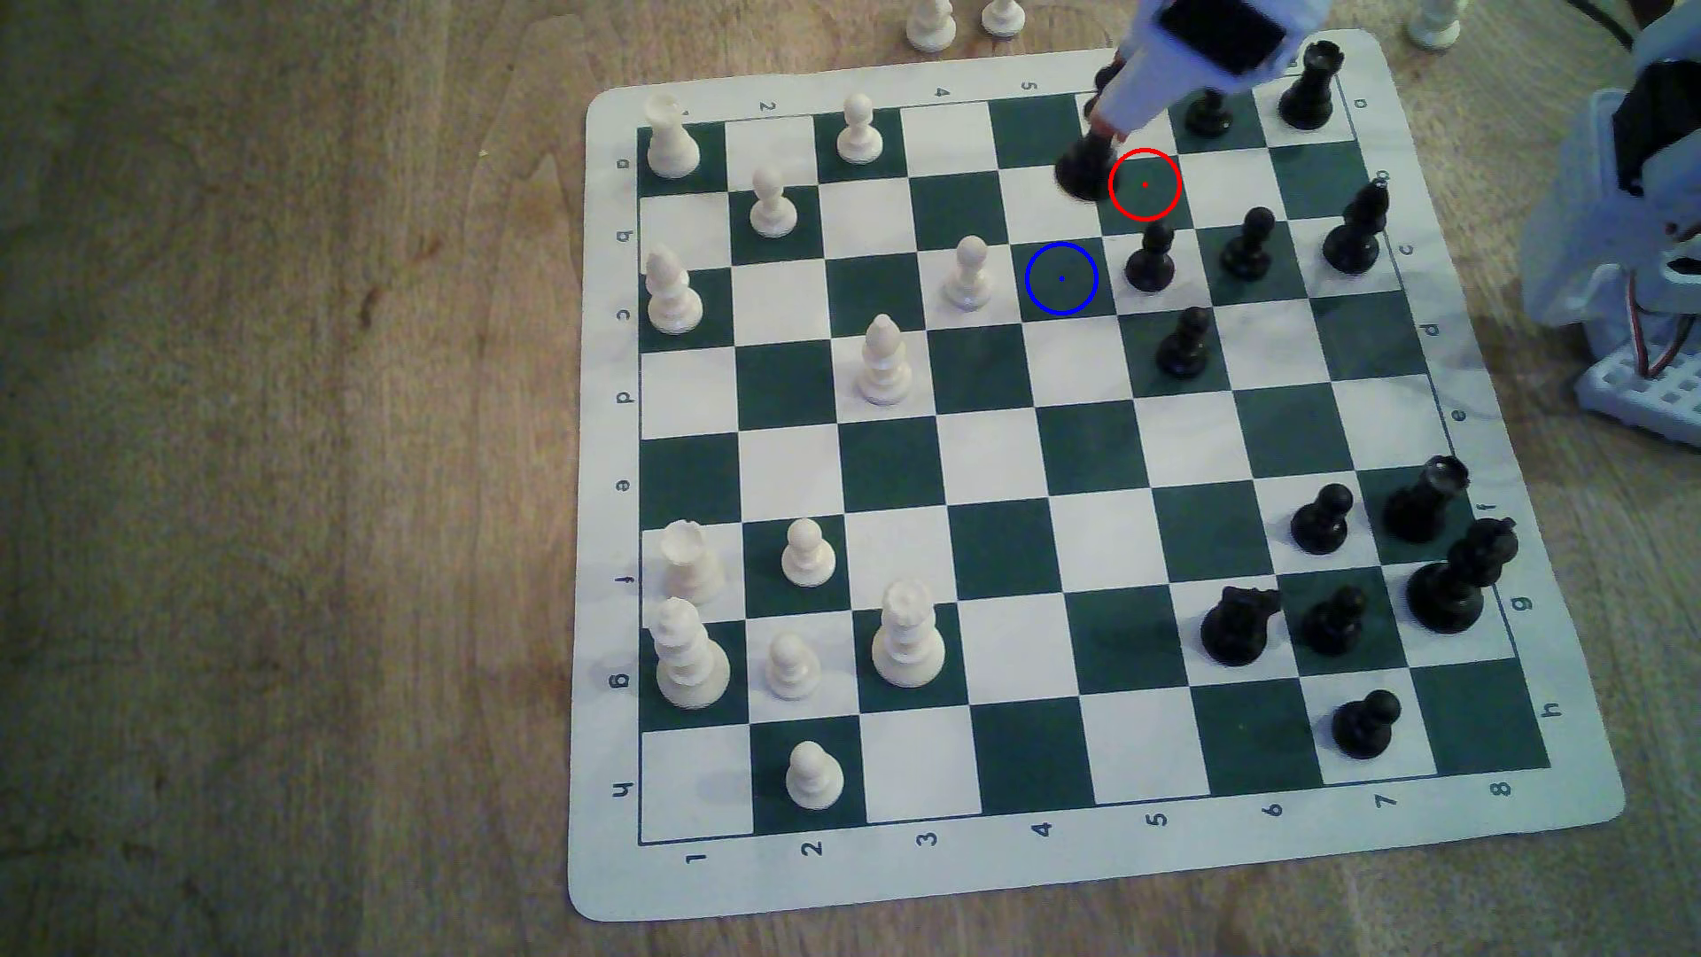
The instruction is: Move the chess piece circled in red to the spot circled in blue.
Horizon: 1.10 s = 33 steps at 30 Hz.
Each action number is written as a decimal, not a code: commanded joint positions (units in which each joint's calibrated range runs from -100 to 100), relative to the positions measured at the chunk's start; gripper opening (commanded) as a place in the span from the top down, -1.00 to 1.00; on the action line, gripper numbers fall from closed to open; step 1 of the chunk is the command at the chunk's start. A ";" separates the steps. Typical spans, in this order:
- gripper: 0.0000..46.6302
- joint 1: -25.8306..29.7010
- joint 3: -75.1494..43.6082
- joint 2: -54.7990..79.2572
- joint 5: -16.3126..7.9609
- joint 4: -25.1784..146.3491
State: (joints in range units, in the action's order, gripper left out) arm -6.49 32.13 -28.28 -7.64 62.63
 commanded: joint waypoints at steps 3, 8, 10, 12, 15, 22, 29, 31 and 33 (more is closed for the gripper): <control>0.91 3.79 -1.76 0.69 -0.93 -3.50; 0.89 3.87 1.60 4.59 -0.73 -7.02; 0.89 3.63 2.05 6.55 -0.44 -7.92; 0.89 3.56 2.41 7.40 -0.34 -8.00; 0.90 3.24 3.23 7.99 -0.10 -8.33; 0.92 1.76 5.04 10.71 1.32 -10.30; 0.90 -0.04 5.22 12.40 1.90 -13.24; 0.90 0.12 5.22 12.57 1.90 -13.65; 0.90 0.12 5.22 12.74 1.90 -13.98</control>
State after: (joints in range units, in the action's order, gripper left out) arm -6.49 38.18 -14.70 -5.93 49.72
